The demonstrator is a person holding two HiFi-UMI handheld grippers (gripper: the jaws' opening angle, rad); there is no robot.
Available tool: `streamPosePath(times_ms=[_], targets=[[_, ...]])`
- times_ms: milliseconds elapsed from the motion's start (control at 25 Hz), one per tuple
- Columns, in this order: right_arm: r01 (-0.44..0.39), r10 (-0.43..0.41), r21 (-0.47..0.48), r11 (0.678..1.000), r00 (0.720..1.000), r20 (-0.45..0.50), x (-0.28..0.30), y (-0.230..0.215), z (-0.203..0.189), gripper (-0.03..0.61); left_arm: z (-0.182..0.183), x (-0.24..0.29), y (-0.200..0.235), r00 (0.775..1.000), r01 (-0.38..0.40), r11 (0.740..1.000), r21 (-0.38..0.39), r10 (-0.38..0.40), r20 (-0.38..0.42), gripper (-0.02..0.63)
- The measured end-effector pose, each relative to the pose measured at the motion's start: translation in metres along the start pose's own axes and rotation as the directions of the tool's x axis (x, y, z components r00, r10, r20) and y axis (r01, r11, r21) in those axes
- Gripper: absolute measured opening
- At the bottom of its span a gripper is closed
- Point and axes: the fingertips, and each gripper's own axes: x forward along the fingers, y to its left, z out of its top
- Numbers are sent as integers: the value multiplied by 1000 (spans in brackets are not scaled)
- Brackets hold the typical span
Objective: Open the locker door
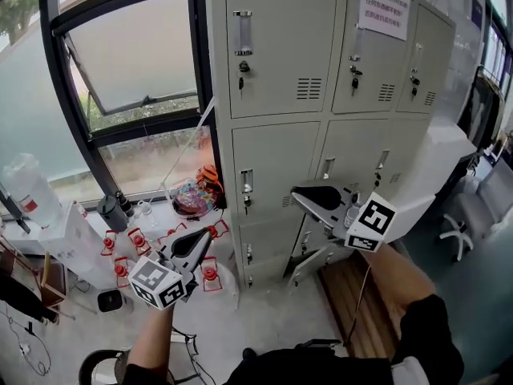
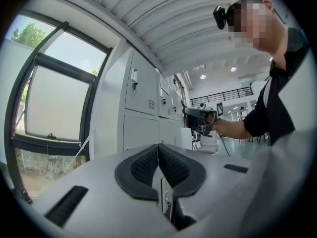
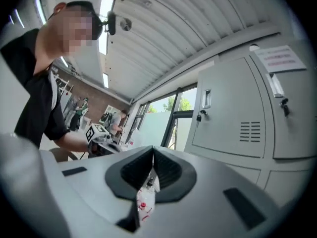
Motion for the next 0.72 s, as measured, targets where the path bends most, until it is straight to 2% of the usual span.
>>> streamPosePath(times_ms=[80,200,240,360,480,600,720], targets=[[11,-12,31,999,999,34,11,-34,28,12,36,18,9,1000,-5,998,58,4,21,15],[64,-64,7,998,997,49,25,-80,59,13,95,45,16,998,-26,988,153,17,55,15],[81,-80,-13,997,996,46,30,-93,67,14,116,55,18,997,-27,987,159,16,74,16],[100,-98,-44,994,994,40,49,-124,90,14,173,78,26,989,-14,994,112,-2,146,16],[85,-86,9,996,994,72,67,-144,121,16,222,90,40,983,-5,996,85,-11,184,17],[73,-76,43,996,994,80,87,-162,149,66,264,99,60,979,-21,998,65,7,204,17],[114,-114,5,994,991,75,103,-181,168,77,287,110,74,982,-54,993,102,34,187,17]])
